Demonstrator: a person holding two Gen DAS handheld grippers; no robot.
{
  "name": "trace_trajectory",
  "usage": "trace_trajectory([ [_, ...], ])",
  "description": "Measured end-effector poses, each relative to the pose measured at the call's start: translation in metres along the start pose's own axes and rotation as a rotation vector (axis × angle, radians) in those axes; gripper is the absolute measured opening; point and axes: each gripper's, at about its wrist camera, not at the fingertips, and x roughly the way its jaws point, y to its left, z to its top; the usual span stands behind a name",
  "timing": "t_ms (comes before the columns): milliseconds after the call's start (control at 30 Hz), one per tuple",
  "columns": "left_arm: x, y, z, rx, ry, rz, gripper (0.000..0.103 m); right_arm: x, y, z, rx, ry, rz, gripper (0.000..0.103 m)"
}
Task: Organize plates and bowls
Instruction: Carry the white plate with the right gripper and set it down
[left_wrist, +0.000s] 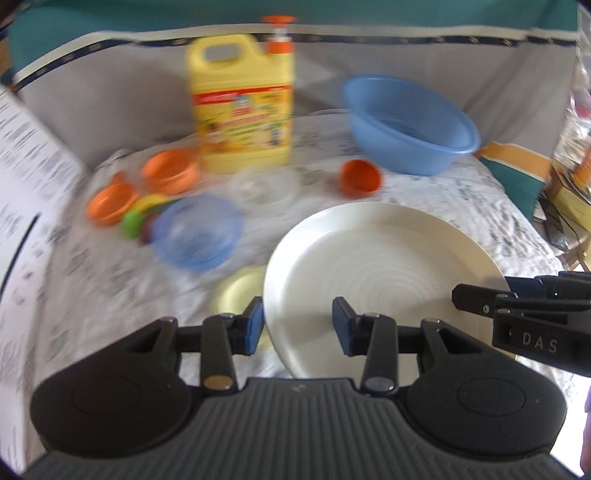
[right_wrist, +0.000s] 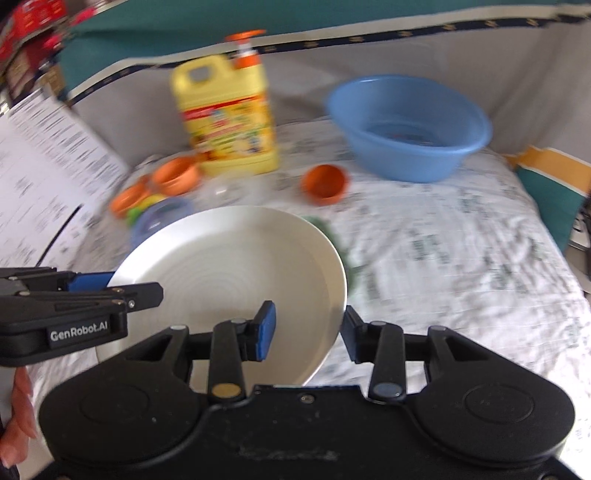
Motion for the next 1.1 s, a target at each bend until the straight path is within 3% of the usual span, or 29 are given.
trace_trajectory([
  [367, -0.049, 0.104, -0.064, -0.156, -0.002, 0.110, 0.041, -0.002, 0.133, -0.026, -0.207, 0.054, 0.120, 0.046],
  [600, -0.051, 0.147, -0.107, -0.228, 0.035, 0.120, 0.041, 0.011, 0.191, -0.047, -0.297, 0.122, 0.155, 0.046],
  [800, -0.039, 0.171, -0.129, -0.266, 0.065, 0.112, 0.041, 0.029, 0.211, -0.061, -0.336, 0.184, 0.162, 0.047],
  [1100, -0.014, 0.181, -0.137, -0.275, 0.103, 0.085, 0.041, 0.048, 0.214, -0.071, -0.356, 0.240, 0.144, 0.047],
])
